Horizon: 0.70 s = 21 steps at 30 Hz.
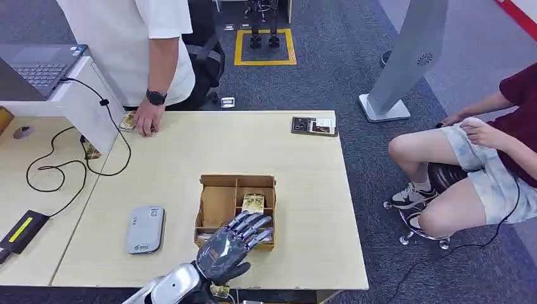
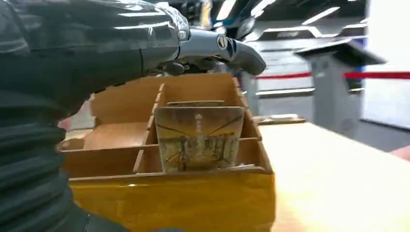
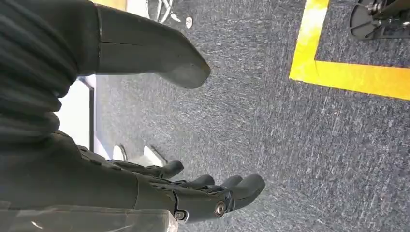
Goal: Pass the card to the sensor for recognition and then transmit it.
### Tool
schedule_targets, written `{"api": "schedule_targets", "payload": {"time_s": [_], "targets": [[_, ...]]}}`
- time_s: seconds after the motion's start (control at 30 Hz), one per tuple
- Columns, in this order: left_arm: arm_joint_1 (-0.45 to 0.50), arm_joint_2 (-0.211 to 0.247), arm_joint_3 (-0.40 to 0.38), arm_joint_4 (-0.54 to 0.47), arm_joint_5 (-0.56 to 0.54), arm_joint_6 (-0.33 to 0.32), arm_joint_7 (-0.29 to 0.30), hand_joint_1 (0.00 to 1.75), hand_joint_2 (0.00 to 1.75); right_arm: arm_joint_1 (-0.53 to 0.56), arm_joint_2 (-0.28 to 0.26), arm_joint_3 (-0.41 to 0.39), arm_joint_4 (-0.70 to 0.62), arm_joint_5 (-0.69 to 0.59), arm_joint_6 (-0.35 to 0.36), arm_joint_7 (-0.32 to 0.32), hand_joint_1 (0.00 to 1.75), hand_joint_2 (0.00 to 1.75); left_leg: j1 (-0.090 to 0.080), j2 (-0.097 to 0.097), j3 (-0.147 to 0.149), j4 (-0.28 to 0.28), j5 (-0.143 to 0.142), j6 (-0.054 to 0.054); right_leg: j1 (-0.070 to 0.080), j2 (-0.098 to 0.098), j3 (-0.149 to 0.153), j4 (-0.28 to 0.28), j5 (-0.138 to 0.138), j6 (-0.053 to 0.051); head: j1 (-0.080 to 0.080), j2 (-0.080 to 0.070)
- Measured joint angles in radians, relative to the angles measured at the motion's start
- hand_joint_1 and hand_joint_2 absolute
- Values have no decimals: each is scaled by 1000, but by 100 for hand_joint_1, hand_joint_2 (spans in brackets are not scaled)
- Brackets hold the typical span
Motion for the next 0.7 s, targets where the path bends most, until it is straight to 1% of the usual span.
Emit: {"api": "schedule_targets", "payload": {"time_s": [0.17,0.33,0.37,0.47,0.7], "targets": [[-1,-16,0,5,-5,-6,27,0,175,-1,0,0,0,0,-1,3,0,175,0,0,0,0,0,0,0,0,0,0,0,0,0,0],[10,-34,0,5,-36,9,119,0,175,0,0,0,0,-21,-10,11,0,175,0,0,0,0,0,0,0,0,0,0,0,0,0,0],[12,-39,0,5,-46,9,130,0,175,0,0,0,0,-21,-10,11,0,175,0,0,0,0,0,0,0,0,0,0,0,0,0,0],[22,-43,0,5,-63,9,143,0,175,1,0,0,0,-22,-11,15,0,175,0,0,0,0,0,0,0,0,0,0,0,0,0,0],[35,-47,0,3,-72,15,149,3,175,1,0,0,0,-23,-13,17,0,175,0,0,0,0,0,0,0,0,0,0,0,0,0,0]]}}
